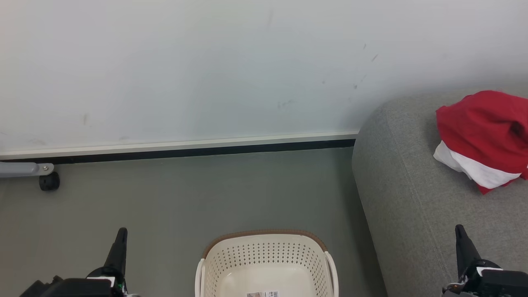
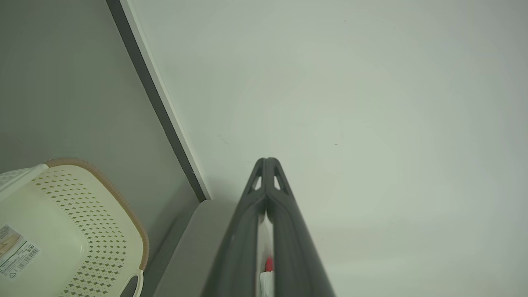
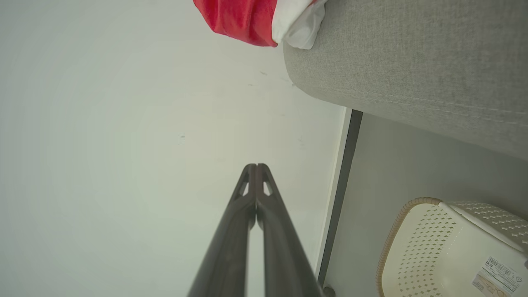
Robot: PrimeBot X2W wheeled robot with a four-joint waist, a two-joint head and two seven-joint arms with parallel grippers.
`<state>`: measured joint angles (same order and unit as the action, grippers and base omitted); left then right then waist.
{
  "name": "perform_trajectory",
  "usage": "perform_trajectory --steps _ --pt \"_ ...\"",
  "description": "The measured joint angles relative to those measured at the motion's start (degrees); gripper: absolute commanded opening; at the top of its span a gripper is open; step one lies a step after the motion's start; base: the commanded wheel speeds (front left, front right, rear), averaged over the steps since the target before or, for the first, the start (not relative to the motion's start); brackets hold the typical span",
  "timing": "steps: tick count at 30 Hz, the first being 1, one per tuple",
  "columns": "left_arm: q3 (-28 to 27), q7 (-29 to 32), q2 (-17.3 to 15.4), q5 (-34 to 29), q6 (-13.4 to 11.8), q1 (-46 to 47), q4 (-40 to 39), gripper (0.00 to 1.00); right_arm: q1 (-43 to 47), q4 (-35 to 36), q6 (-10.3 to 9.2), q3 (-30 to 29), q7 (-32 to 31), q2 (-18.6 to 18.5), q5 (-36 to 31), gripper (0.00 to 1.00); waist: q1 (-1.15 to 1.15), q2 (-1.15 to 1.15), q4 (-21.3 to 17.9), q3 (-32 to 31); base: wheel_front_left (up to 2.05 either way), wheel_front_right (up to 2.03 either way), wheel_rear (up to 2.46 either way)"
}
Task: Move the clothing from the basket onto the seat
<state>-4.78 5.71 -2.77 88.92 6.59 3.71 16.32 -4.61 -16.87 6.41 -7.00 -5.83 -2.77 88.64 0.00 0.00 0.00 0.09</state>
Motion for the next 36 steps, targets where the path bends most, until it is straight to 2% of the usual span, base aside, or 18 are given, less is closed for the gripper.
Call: perform_trajectory --steps 4,36 --pt "-0.37 0.77 0.24 2.10 0.42 0.75 0.44 0.00 -0.59 -0.25 0.51 -0.58 -0.67 0.20 2.74 0.00 0.00 0.00 -0.01 0.02 0.00 0.00 0.00" --pt "-0.42 0.77 0.29 2.79 0.48 0.82 0.56 0.00 -0.67 -0.26 0.60 -0.64 -0.66 0.25 2.77 0.00 0.00 0.00 0.00 0.01 0.00 0.00 0.00"
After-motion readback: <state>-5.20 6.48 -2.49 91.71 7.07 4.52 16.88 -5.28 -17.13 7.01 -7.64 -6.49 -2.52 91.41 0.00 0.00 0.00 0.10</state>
